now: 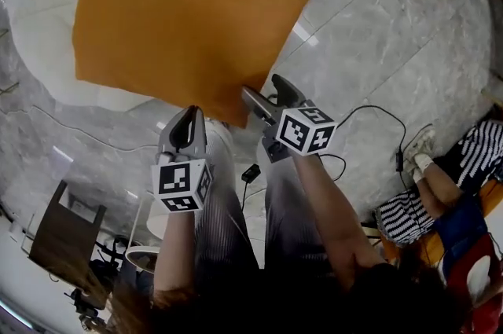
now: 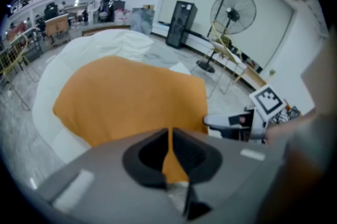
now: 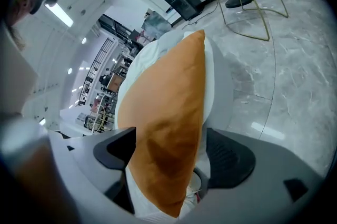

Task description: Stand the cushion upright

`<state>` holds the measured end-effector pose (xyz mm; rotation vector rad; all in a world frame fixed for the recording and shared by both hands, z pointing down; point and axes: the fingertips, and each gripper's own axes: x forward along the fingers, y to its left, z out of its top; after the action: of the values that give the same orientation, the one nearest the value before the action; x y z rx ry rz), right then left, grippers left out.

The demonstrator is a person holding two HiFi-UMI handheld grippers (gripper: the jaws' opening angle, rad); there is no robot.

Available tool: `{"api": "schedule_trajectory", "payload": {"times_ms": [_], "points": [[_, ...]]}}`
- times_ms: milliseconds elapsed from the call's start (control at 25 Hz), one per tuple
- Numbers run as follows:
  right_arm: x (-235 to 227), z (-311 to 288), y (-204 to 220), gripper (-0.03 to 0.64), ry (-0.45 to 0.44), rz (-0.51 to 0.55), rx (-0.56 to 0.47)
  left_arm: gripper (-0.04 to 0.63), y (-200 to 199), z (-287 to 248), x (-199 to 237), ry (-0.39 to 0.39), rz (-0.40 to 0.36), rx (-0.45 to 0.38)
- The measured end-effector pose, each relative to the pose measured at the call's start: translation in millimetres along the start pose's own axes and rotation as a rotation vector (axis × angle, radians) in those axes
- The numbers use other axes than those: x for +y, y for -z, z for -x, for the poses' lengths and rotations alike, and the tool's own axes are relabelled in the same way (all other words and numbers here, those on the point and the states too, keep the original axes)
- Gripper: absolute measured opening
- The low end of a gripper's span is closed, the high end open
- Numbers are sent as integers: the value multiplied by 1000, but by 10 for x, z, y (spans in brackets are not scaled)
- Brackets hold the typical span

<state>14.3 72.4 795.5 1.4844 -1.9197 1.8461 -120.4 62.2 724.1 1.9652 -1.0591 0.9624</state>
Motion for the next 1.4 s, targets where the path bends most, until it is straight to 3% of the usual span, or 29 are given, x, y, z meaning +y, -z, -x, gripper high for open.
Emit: {"api": "schedule_trajectory", "payload": {"times_ms": [440, 840, 1080, 1400], "points": [[-10, -244, -54, 423, -107, -90, -52, 29, 74, -147, 144, -20, 15, -19], [-26, -401, -15, 426, -95, -76, -13, 29, 136, -124, 185, -22, 26, -32], [157, -298, -61, 312, -62, -24, -15, 29, 53, 42, 140, -10, 27, -50], [458, -162, -240, 214, -15, 55, -17, 29, -186, 328, 228, -24, 25, -83]]}}
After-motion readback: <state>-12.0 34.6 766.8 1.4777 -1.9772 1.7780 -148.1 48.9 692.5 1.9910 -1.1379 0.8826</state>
